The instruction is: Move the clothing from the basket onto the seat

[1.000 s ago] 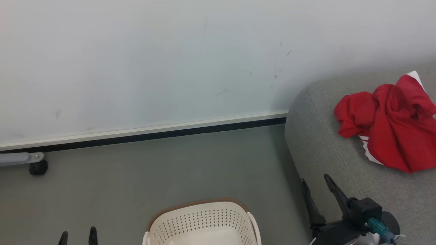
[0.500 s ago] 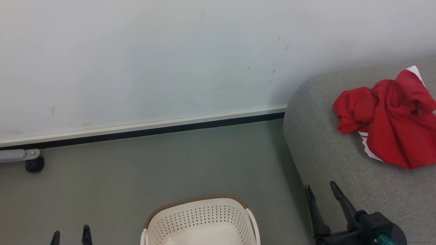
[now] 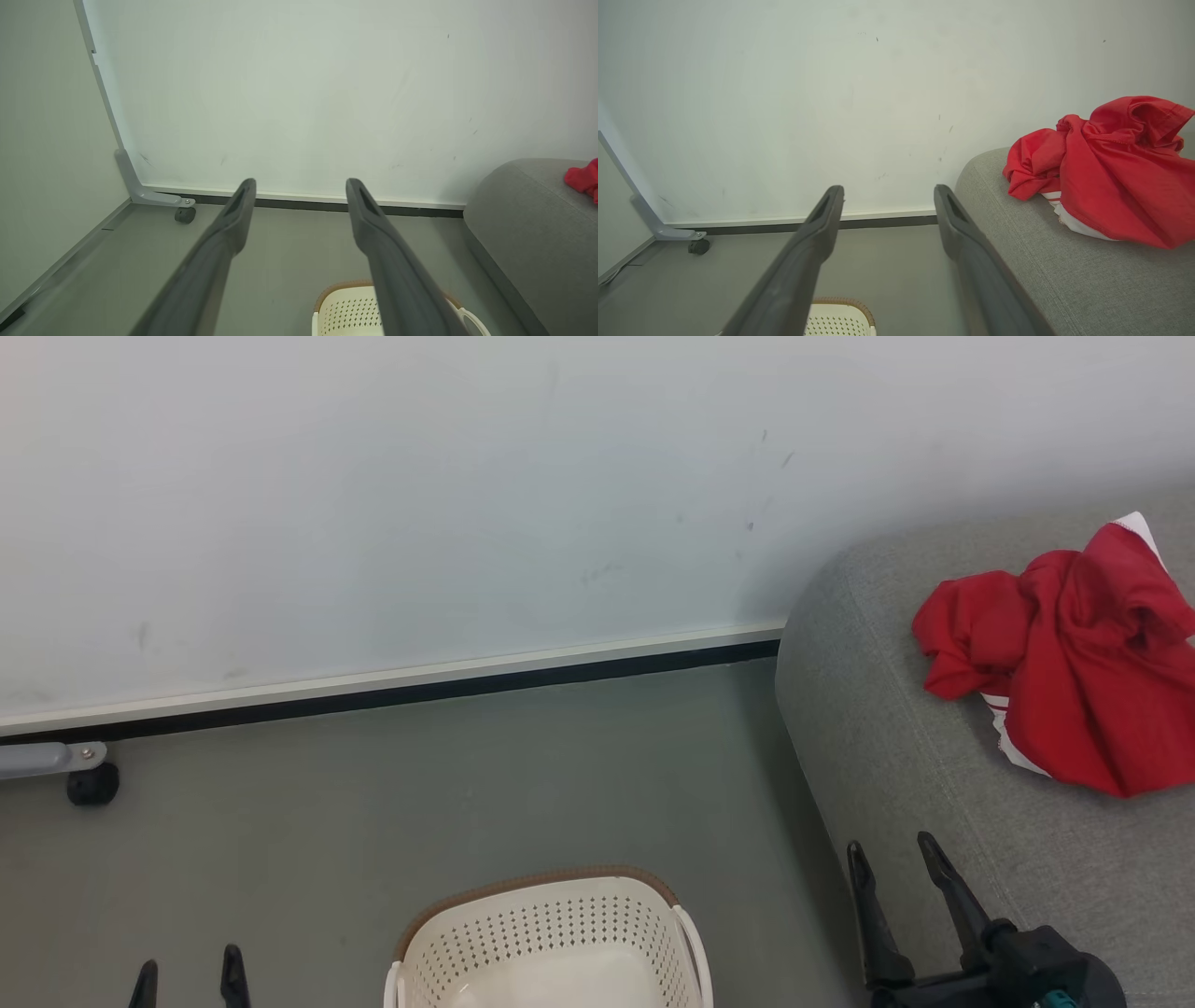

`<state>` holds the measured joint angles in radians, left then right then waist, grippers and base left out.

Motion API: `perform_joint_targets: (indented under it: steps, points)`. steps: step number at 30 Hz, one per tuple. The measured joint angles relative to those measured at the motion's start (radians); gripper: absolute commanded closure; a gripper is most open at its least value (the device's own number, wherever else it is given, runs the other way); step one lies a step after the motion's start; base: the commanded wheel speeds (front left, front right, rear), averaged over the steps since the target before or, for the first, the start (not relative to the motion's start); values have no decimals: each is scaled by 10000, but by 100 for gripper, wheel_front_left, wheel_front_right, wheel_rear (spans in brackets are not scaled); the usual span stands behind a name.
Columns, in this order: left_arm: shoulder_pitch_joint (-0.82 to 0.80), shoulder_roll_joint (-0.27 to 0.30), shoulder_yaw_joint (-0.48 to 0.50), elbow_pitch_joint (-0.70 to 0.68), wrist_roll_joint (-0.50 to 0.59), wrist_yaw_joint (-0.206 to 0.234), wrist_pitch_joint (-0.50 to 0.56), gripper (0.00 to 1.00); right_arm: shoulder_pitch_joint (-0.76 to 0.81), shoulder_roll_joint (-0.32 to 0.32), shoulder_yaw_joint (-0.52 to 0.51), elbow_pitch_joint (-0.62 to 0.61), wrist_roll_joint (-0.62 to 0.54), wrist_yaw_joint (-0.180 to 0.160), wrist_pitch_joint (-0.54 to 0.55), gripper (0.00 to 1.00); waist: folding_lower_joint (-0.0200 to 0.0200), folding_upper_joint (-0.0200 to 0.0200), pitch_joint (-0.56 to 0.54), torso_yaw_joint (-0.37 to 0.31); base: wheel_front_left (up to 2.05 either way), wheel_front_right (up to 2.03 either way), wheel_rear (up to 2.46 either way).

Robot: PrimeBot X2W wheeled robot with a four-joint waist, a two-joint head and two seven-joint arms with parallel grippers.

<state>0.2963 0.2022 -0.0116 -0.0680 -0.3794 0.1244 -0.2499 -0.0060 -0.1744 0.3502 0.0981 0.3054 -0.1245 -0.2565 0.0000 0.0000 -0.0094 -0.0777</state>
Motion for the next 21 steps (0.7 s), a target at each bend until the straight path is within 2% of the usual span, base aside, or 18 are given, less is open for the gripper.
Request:
perform_joint_targets:
  steps: [12,13,21]
  points:
    - [12,-73,4,-88,203,0,0,0,13,127,-222,-196,-267,-2,0,0,0,0,-9,37,0,0,0]
    - [0,-107,-10,4,199,-10,13,100,14,136,-198,-111,-270,2,4,100,0,0,-9,38,0,0,0]
    - [-8,-441,-82,593,33,-44,111,100,373,238,-192,472,-151,31,88,100,0,0,-1,46,0,0,0]
